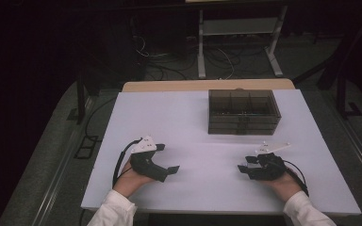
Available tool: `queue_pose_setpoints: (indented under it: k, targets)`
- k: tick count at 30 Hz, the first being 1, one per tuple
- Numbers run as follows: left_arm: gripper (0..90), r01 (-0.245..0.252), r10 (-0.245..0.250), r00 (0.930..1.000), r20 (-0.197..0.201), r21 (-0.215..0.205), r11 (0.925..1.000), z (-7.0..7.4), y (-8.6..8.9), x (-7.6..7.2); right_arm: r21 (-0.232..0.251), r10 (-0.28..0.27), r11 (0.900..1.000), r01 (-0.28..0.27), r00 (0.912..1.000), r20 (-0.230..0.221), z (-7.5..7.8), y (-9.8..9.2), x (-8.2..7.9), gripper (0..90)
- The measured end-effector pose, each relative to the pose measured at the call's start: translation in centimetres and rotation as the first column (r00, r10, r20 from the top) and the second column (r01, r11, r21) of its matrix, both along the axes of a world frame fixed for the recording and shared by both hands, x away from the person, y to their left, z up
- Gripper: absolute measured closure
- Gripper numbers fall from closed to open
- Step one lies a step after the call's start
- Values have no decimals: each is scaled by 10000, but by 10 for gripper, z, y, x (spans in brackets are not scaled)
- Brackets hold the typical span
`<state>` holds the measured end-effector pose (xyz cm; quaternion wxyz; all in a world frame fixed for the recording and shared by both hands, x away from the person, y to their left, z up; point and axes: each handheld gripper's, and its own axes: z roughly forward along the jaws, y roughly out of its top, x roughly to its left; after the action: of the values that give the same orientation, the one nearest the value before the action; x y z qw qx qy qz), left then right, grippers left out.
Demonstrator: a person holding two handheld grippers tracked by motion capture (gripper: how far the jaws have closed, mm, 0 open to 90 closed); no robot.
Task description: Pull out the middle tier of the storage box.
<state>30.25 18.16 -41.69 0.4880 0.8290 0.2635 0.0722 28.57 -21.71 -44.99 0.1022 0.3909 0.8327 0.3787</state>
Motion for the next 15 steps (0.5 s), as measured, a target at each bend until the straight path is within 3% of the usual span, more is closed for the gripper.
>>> queue_pose_setpoints:
  k: [15]
  targets:
    - [0, 3, -3, 10000, 4, -34, 10000, 0, 0, 0, -83, 160, 9998, -161, 9998, -74, -2, 4, -2, 497]
